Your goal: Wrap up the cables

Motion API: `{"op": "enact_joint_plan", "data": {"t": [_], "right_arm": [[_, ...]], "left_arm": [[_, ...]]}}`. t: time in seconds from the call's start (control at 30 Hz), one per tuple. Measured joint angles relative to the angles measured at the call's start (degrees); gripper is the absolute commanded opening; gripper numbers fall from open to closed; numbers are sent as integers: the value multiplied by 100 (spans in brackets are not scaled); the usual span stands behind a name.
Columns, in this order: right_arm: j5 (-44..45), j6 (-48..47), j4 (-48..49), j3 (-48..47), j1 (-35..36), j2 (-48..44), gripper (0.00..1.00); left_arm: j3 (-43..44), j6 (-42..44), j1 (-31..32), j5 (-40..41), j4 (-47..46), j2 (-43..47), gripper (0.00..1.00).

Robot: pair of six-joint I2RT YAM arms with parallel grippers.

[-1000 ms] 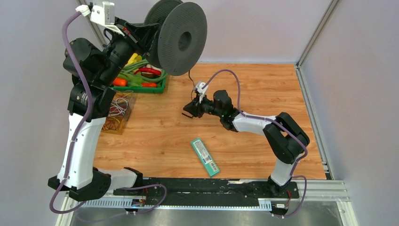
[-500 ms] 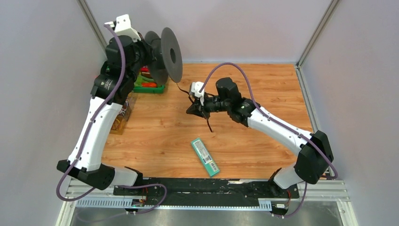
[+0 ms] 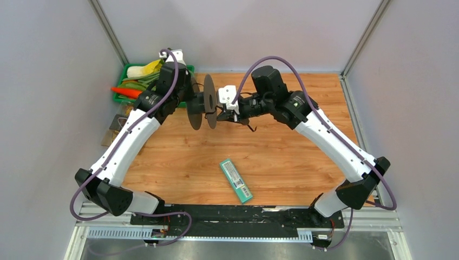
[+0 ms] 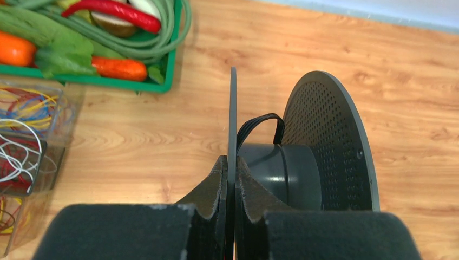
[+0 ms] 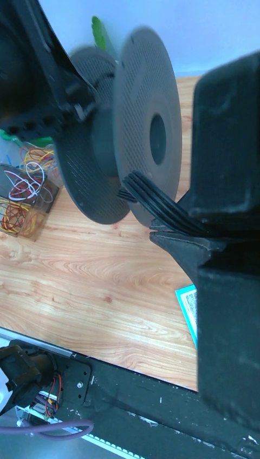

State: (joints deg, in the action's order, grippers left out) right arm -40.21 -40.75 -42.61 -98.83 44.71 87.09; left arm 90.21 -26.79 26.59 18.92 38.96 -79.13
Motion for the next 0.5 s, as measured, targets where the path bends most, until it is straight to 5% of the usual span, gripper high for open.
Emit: {"op": "enact_joint_plan", "data": {"t": [0.23,0.5], "right_arm": [[-131,-393,-398,-498,22,70,0],[299,-339,-103,-1145,-190,496,1]], "left_arm": [[-205,-55,15,-227,116,4,0],[-1034,813,136,-1436,-433,461,0]]}}
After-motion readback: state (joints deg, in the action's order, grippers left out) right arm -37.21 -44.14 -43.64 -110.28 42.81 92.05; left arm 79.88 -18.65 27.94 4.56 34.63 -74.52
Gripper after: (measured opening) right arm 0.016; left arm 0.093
